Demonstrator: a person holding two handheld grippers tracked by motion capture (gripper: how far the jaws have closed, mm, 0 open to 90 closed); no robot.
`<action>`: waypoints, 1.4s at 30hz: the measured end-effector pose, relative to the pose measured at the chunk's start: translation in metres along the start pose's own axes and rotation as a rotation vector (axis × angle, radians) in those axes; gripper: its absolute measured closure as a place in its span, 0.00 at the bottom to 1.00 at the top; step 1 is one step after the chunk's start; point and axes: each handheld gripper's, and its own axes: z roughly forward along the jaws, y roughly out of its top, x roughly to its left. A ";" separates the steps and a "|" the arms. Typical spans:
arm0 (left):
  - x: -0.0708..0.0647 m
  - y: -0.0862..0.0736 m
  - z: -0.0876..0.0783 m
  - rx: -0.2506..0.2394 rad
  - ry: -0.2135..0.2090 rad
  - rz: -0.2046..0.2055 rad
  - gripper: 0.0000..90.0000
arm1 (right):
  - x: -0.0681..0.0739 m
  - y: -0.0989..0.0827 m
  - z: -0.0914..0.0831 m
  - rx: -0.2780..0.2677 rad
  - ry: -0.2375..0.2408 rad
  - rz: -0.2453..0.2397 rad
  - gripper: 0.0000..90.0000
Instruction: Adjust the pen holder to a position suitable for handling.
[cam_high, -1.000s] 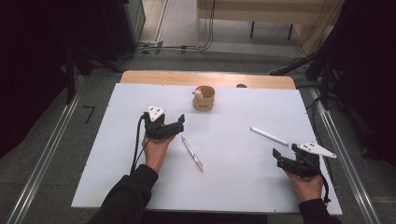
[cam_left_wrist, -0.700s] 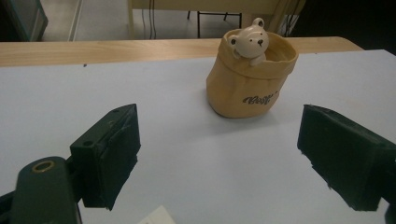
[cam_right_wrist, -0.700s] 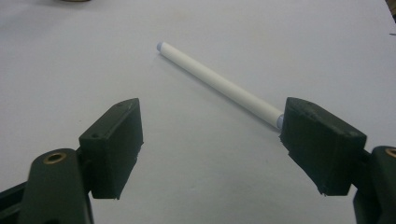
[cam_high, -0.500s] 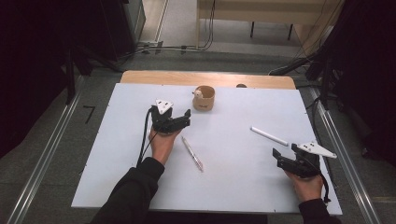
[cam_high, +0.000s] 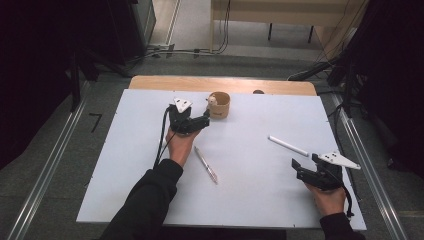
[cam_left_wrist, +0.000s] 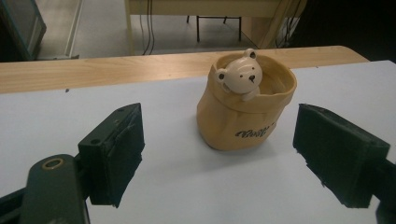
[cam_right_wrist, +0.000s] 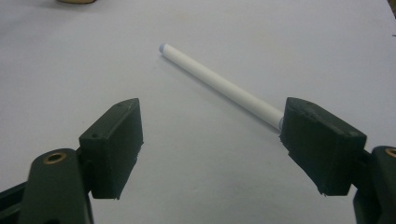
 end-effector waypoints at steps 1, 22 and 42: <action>-0.001 0.001 0.002 0.003 0.000 -0.002 0.18 | 0.000 0.000 0.000 0.001 0.000 -0.001 0.22; -0.010 0.015 0.044 0.021 0.009 0.011 0.21 | -0.002 -0.001 0.000 0.000 0.014 0.016 0.22; -0.021 0.028 0.081 0.063 0.062 0.049 0.26 | -0.004 -0.001 0.000 -0.001 0.028 0.022 0.22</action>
